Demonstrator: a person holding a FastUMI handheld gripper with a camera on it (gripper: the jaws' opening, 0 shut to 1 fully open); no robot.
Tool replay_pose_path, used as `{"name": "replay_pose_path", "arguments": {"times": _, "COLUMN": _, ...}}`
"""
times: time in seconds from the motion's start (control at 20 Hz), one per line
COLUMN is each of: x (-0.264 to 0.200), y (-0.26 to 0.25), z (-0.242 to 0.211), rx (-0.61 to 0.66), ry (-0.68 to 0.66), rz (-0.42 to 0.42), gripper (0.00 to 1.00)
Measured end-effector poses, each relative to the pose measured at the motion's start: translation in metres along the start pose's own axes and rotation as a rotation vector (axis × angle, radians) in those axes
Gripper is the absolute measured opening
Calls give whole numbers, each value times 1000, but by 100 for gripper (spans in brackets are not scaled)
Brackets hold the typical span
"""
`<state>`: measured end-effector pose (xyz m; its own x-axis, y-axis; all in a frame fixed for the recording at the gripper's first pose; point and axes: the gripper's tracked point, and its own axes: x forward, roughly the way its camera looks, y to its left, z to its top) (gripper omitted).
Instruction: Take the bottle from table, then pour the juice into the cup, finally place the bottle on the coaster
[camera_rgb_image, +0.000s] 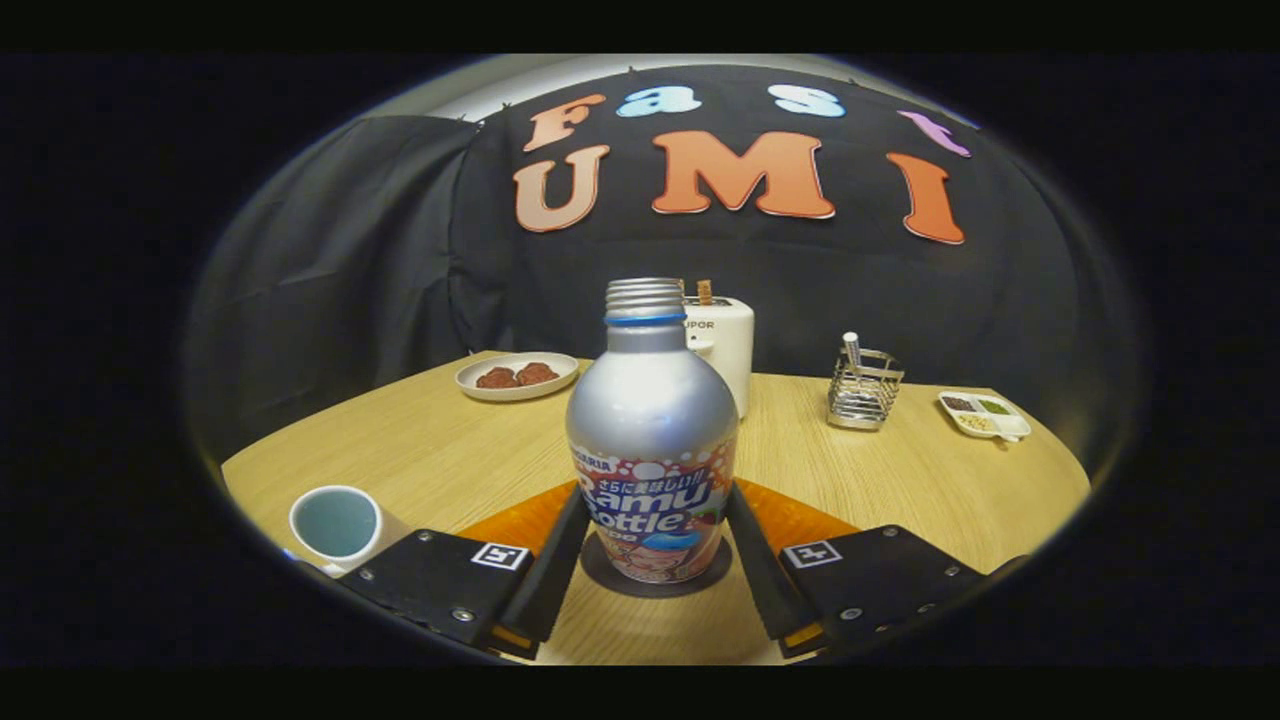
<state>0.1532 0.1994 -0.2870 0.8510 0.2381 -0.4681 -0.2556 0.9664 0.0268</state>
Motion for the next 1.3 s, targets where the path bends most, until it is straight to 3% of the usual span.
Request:
{"name": "replay_pose_path", "arguments": {"times": 0.35, "x": -3, "y": -4, "z": -3, "rx": 34, "ry": -18, "rz": 23, "gripper": 81}}
{"name": "replay_pose_path", "arguments": {"times": 0.6, "x": -24, "y": -6, "z": 23, "rx": 18, "ry": -91, "rz": 21, "gripper": 98}}
{"name": "replay_pose_path", "arguments": {"times": 1.3, "x": -153, "y": -44, "z": 96, "rx": -44, "ry": -303, "rz": -64, "gripper": 97}}
